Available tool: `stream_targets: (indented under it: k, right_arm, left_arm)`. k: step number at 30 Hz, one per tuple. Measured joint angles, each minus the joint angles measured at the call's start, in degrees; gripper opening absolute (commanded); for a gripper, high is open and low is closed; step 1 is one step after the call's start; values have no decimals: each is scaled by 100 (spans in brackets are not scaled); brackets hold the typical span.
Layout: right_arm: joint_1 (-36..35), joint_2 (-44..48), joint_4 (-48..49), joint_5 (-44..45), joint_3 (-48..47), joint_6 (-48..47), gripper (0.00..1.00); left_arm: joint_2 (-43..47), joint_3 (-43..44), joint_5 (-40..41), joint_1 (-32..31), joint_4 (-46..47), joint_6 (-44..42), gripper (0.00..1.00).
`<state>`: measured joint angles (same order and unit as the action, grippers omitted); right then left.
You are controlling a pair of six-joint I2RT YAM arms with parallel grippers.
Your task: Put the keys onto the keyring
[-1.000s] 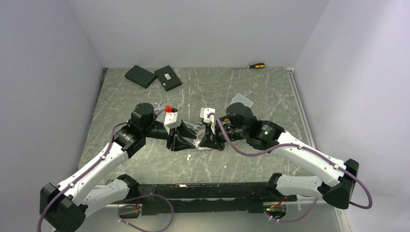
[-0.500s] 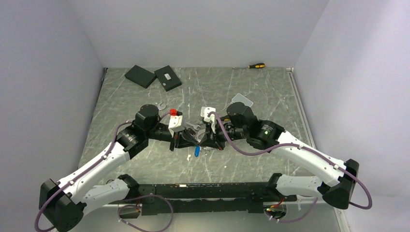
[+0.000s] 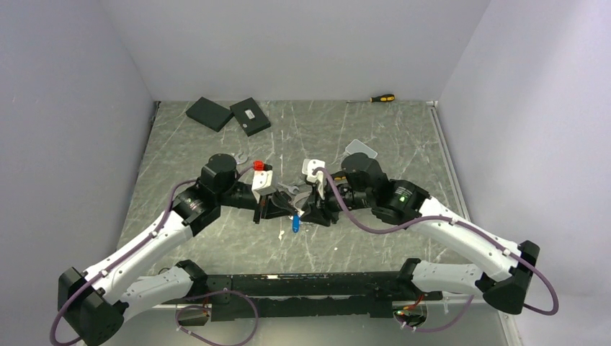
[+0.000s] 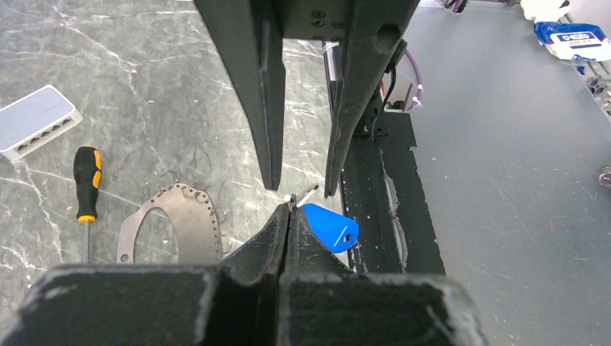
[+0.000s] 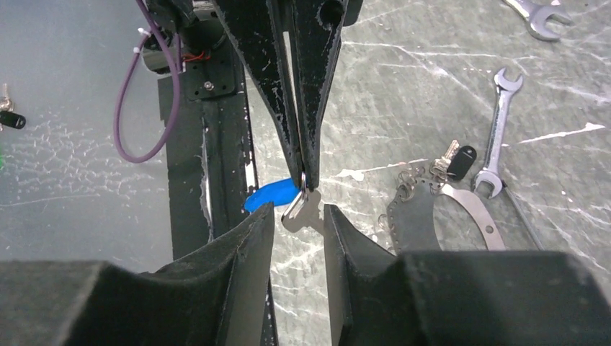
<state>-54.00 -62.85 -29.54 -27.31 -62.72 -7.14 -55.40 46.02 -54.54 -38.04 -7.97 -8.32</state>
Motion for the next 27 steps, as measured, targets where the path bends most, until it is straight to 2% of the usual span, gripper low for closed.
stream_targets:
  k: [12, 18, 27]
  right_arm:
    - [0, 726, -42, 374, 11, -225, 29]
    - [0, 669, -39, 339, 11, -234, 20]
    - [0, 192, -44, 46, 0, -256, 17]
  left_arm:
    - [-81, 85, 50, -4, 26, 109, 0]
    - [-74, 85, 48, -4, 125, 210, 0]
    - [-61, 85, 48, -9, 157, 313, 0]
